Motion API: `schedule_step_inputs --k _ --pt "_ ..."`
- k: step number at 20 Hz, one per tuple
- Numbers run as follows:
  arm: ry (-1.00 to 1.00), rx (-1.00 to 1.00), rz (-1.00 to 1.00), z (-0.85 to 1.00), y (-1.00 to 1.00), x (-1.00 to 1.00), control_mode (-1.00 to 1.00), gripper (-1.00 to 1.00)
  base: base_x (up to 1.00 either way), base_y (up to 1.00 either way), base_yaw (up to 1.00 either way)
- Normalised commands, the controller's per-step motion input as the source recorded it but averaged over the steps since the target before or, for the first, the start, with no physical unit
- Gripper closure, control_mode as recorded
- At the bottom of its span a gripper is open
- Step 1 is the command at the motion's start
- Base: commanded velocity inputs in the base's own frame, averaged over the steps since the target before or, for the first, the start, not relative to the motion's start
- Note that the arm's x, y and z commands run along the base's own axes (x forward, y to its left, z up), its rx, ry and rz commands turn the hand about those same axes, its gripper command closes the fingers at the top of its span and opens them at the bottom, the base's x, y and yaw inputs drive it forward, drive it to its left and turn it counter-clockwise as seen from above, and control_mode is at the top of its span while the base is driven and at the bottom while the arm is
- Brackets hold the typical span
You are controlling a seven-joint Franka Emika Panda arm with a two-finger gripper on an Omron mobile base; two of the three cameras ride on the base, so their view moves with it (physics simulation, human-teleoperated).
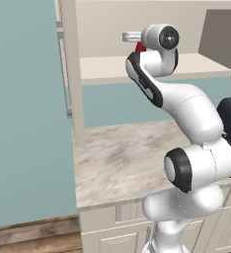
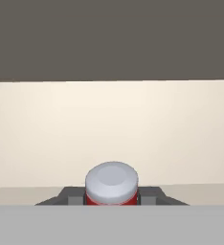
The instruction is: There are various items on the counter. Only move the condiments/shakers into the cabinet.
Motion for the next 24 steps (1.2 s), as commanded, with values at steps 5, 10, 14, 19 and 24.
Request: schedule_step_inputs --k 5,10,14,19,24 --pt "-0.02 -0.01 0.00 -0.28 0.00 0.21 -1.00 1.00 0.00 0.00 0.00" --pt "-0.03 0.00 0.00 -0.16 0.00 0.21 -1.00 -1.00 0.00 0.00 0.00" --pt "-0.02 0.00 0.00 -0.08 0.00 0.13 -1.00 -1.00 0.00 0.00 0.00" --pt "-0.06 -0.02 0.00 -0.08 0.00 0.05 -1.00 -1.00 0.00 0.00 0.00" --pt "0.00 0.00 0.00 0.00 0.00 -0.03 -1.00 -1.00 0.00 0.00 0.00"
